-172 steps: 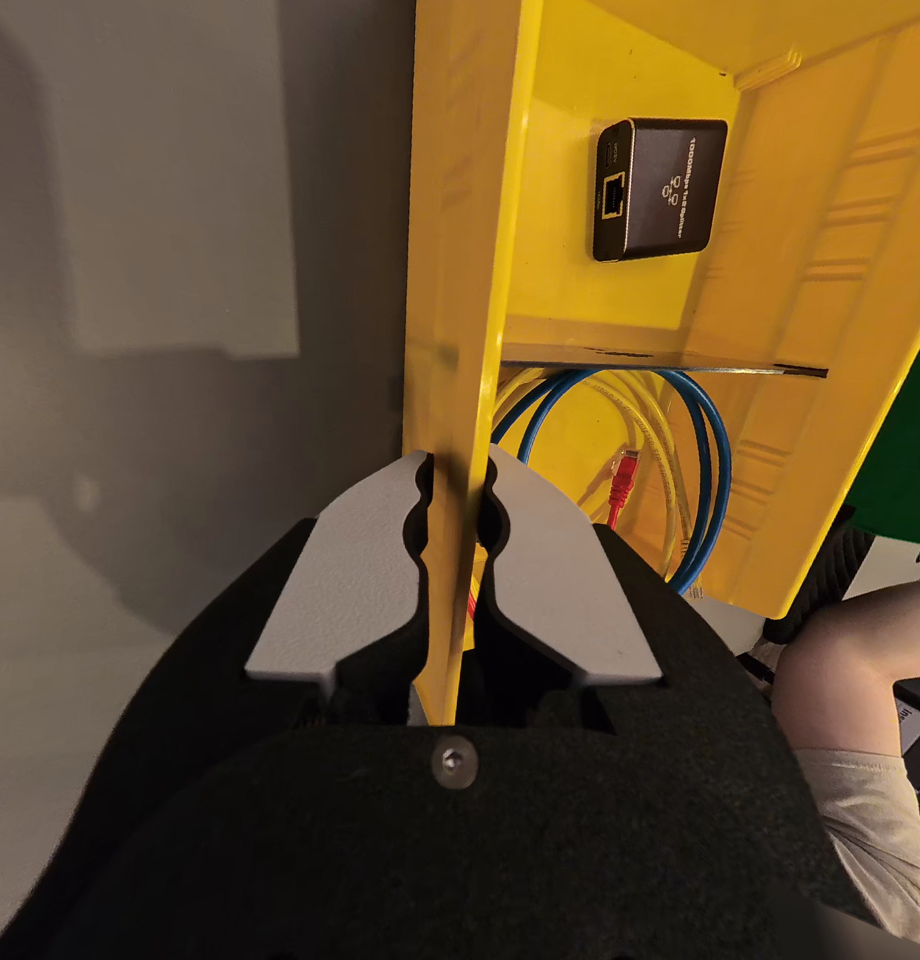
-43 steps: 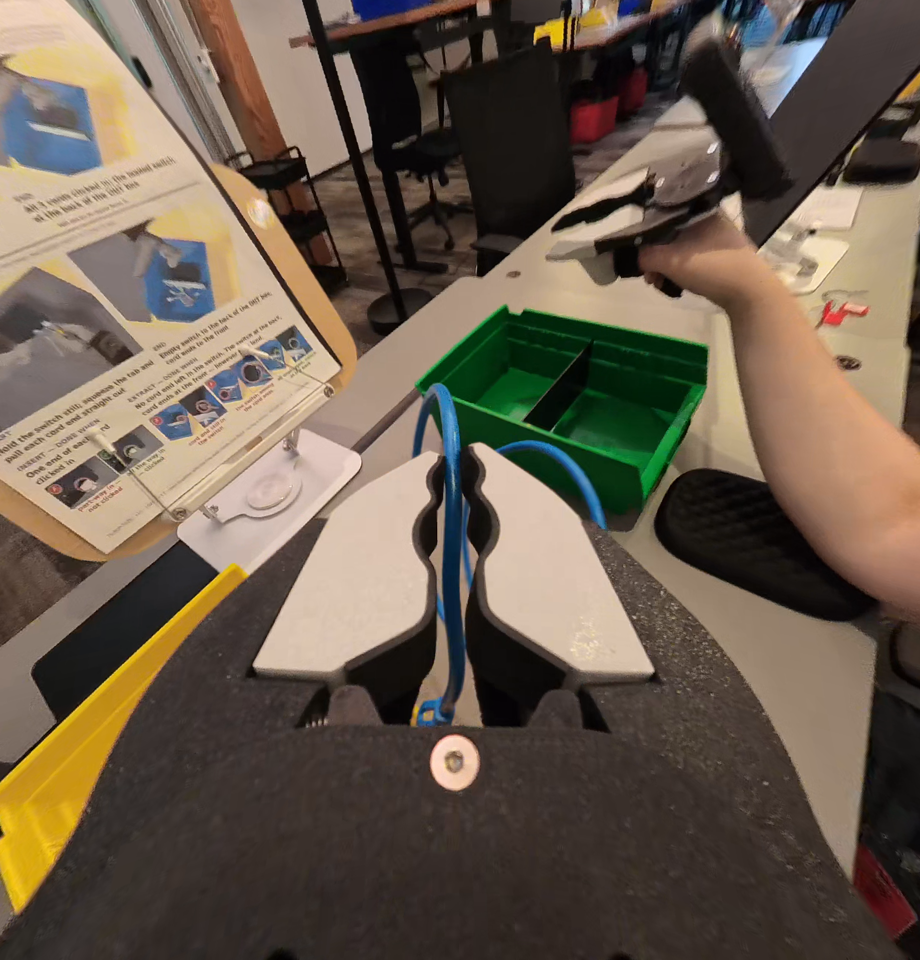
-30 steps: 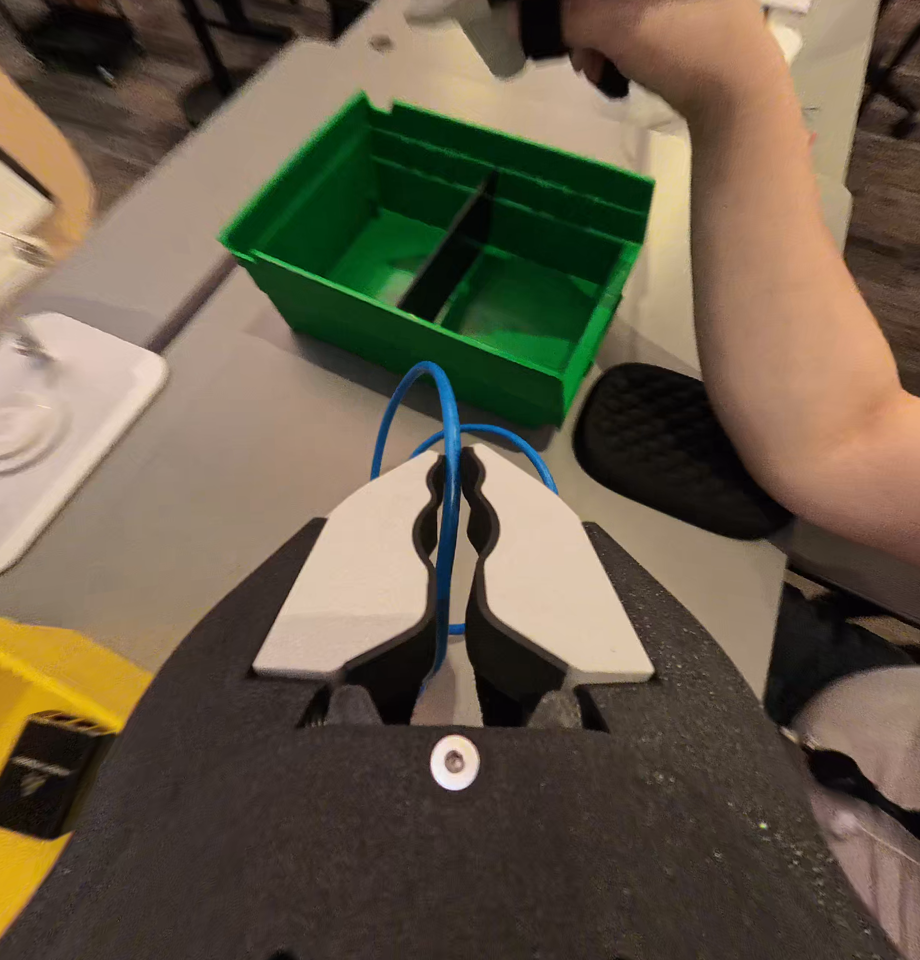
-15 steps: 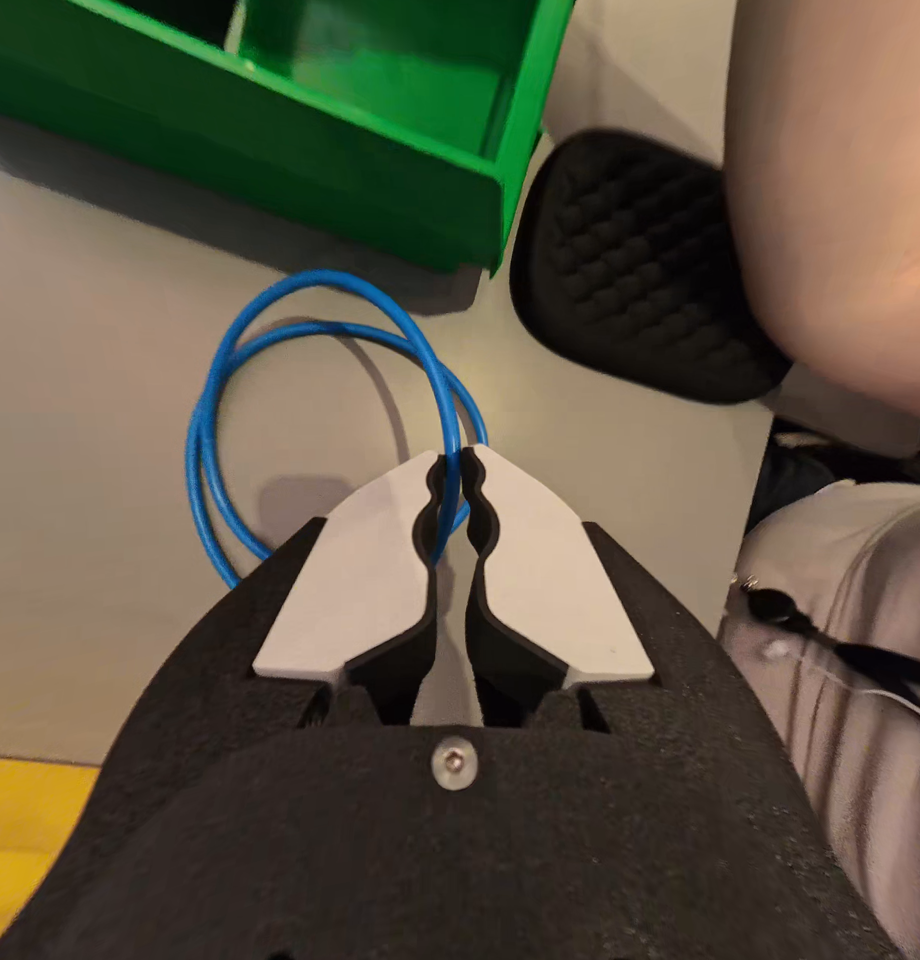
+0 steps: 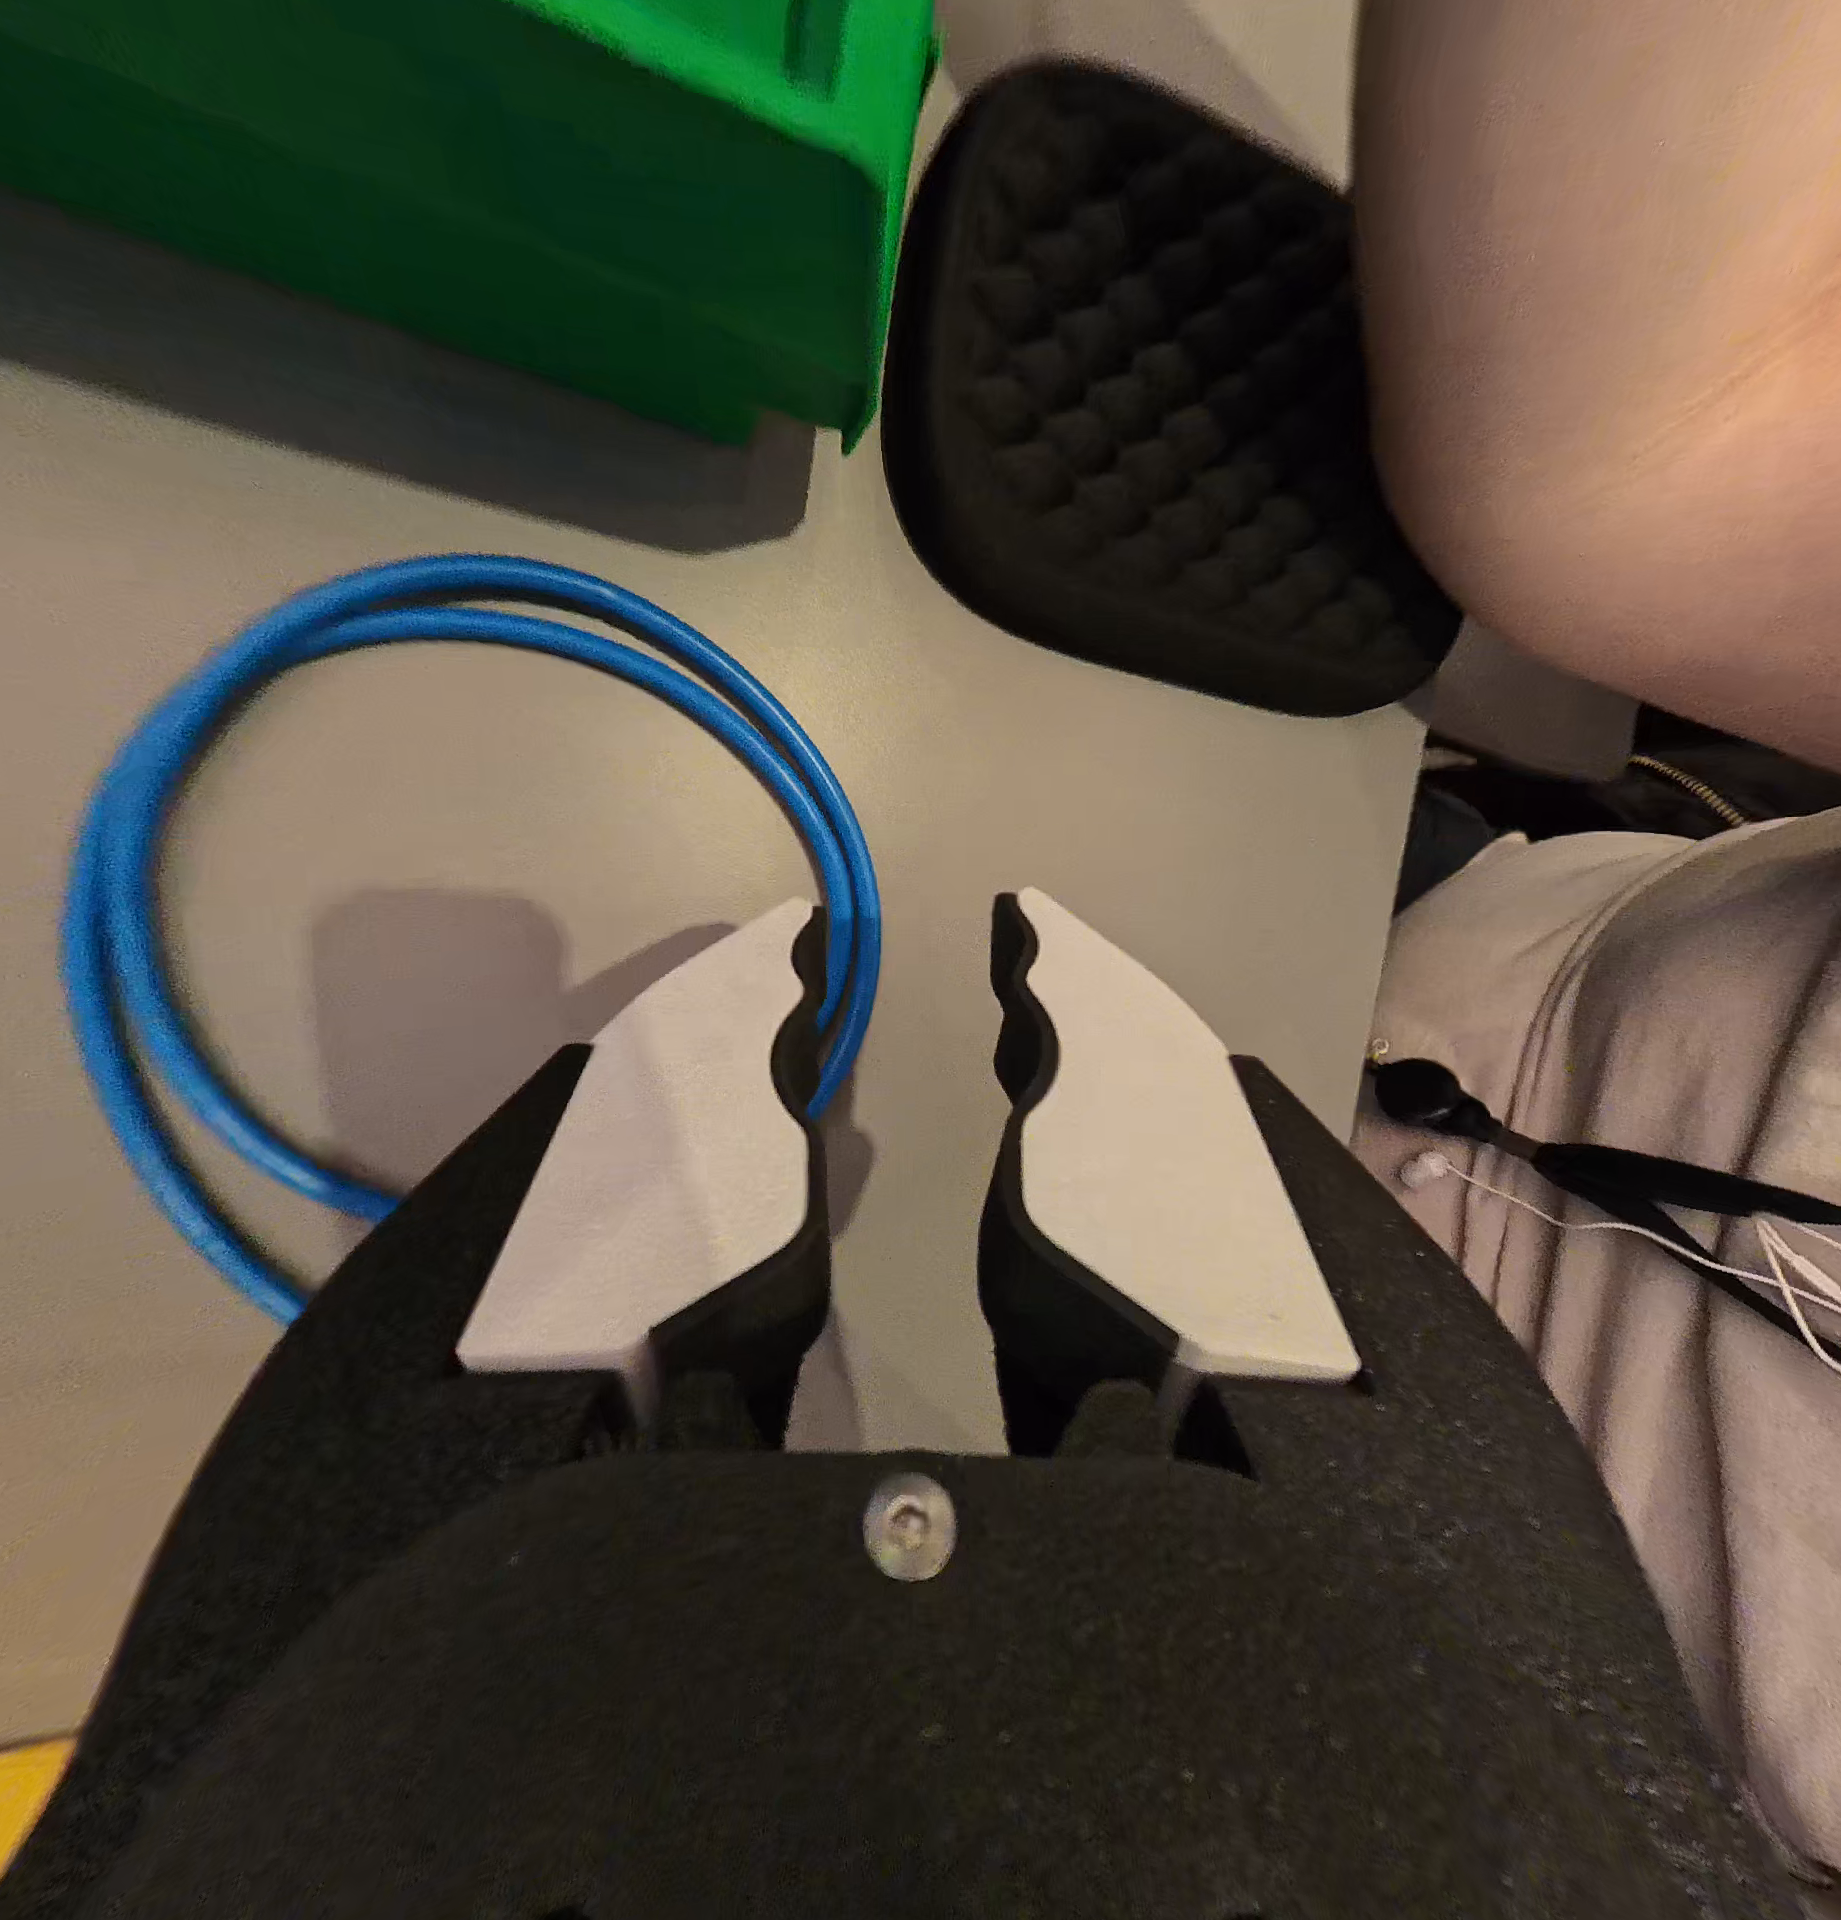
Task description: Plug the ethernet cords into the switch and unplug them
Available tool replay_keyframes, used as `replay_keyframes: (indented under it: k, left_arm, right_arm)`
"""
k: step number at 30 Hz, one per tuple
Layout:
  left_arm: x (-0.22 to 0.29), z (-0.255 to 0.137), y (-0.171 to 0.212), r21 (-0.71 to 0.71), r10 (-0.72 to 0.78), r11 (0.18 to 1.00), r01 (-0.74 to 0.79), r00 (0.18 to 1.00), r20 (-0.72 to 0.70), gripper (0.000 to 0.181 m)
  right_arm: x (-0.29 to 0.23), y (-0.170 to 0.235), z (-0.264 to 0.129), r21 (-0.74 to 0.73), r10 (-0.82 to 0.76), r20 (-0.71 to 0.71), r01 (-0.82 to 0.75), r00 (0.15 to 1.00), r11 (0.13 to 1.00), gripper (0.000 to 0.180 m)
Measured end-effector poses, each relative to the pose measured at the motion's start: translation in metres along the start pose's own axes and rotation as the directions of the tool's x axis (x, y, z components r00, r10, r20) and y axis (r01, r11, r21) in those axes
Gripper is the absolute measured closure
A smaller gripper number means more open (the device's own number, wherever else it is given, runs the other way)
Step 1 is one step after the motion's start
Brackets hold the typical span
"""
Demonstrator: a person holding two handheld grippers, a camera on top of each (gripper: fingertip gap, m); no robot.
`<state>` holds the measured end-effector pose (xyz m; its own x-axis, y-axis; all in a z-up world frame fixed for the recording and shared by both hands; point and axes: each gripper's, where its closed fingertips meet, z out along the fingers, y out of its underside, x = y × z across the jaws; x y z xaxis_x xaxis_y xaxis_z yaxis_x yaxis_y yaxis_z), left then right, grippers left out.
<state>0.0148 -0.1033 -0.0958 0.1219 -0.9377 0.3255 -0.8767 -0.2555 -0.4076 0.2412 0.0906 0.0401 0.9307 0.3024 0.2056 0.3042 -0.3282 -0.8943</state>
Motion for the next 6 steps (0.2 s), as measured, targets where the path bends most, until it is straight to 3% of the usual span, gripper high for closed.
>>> replay_keyframes:
  k: [1,4,6]
  left_arm:
    - [-0.001,-0.012,-0.005,0.043,0.009,0.999,-0.009,1.000,0.017,0.153]
    - [-0.015,-0.065,-0.020,0.206,0.030,0.977,-0.061,0.988,0.152,0.154]
    - [-0.036,-0.116,-0.026,0.342,-0.008,0.933,-0.108,0.947,0.321,0.155]
  right_arm:
    - [0.000,0.000,0.000,0.001,0.000,0.001,0.000,1.000,1.000,0.142]
    - [0.000,0.000,0.001,-0.001,-0.002,0.003,0.002,1.000,1.000,0.143]
    - [-0.001,0.000,0.001,-0.001,-0.003,0.004,0.003,1.000,1.000,0.142]
